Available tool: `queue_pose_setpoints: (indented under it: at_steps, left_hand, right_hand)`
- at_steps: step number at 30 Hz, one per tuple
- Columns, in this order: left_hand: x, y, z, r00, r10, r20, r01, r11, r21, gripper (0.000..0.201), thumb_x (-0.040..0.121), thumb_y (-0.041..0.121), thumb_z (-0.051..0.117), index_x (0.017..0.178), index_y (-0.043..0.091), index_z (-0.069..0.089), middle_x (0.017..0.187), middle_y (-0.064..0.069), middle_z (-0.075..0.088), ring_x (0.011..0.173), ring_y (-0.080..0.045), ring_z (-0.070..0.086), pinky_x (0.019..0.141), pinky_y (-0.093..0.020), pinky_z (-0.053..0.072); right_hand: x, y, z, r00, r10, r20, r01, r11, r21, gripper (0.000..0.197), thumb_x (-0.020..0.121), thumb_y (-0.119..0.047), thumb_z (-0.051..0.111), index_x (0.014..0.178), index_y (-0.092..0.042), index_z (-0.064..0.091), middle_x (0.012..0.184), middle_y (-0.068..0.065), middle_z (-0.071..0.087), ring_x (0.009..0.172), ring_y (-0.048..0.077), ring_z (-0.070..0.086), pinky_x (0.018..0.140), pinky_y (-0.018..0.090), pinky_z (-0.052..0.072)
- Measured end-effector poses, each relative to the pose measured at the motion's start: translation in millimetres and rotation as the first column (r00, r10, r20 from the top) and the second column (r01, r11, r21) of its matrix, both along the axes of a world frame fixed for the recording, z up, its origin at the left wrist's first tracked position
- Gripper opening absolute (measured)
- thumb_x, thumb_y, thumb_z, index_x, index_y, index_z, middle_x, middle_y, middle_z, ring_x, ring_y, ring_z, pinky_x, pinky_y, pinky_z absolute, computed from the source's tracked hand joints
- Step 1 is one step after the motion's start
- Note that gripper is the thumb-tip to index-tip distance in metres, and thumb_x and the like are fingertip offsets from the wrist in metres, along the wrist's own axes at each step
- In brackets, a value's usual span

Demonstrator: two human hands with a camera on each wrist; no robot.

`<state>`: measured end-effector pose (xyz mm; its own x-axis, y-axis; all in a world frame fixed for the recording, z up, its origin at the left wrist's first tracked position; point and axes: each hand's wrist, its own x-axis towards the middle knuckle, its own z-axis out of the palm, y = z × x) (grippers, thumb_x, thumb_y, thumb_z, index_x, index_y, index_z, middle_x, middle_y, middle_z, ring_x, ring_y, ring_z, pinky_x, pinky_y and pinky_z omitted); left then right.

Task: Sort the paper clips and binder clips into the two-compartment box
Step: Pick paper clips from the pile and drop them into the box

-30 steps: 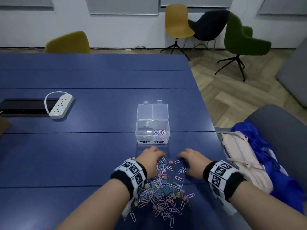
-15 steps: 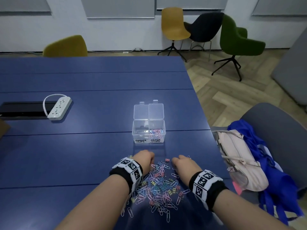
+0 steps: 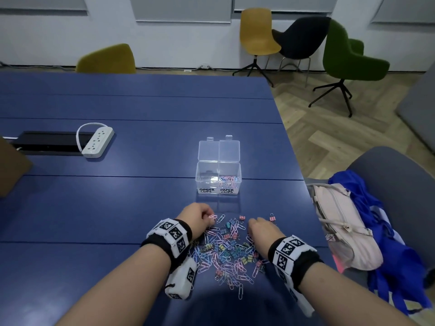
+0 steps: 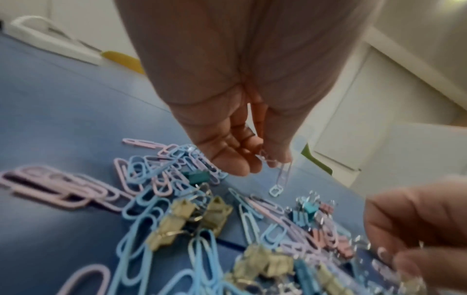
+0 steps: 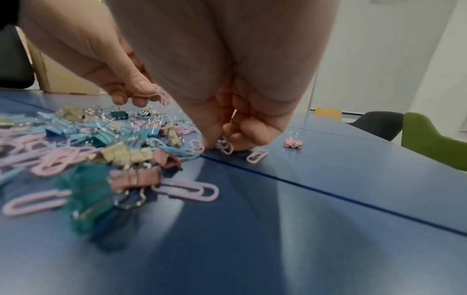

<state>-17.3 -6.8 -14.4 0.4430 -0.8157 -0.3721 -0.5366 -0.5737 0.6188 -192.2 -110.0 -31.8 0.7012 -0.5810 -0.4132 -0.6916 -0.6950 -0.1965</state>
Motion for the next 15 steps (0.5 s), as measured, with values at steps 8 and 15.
queue_pose_setpoints:
  at_steps: [8, 15]
  left_hand:
    - [23, 28, 4, 0.523, 0.297, -0.799, -0.6, 0.794, -0.099, 0.023, 0.091, -0.006, 0.037, 0.074, 0.003, 0.05, 0.07, -0.012, 0.05, 0.061, -0.02, 0.051, 0.051, -0.024, 0.051]
    - [26, 49, 8, 0.283, 0.334, -0.899, -0.706, 0.707, 0.04, 0.028, 0.09, 0.013, 0.04, 0.062, 0.013, 0.039, 0.055, -0.002, 0.038, 0.043, -0.013, 0.032, 0.039, -0.021, 0.028]
  right_hand:
    - [-16, -15, 4, 0.528, -0.798, 0.29, 0.306, 0.497, 0.812, 0.024, 0.093, 0.006, 0.043, 0.083, -0.012, 0.056, 0.073, 0.006, 0.051, 0.056, 0.014, 0.048, 0.046, 0.018, 0.044]
    - [8, 2, 22, 0.386, -0.919, 0.085, 0.117, 0.141, 0.983, 0.021, 0.094, -0.007, 0.042, 0.073, -0.009, 0.046, 0.063, 0.004, 0.04, 0.048, 0.012, 0.039, 0.044, 0.023, 0.036]
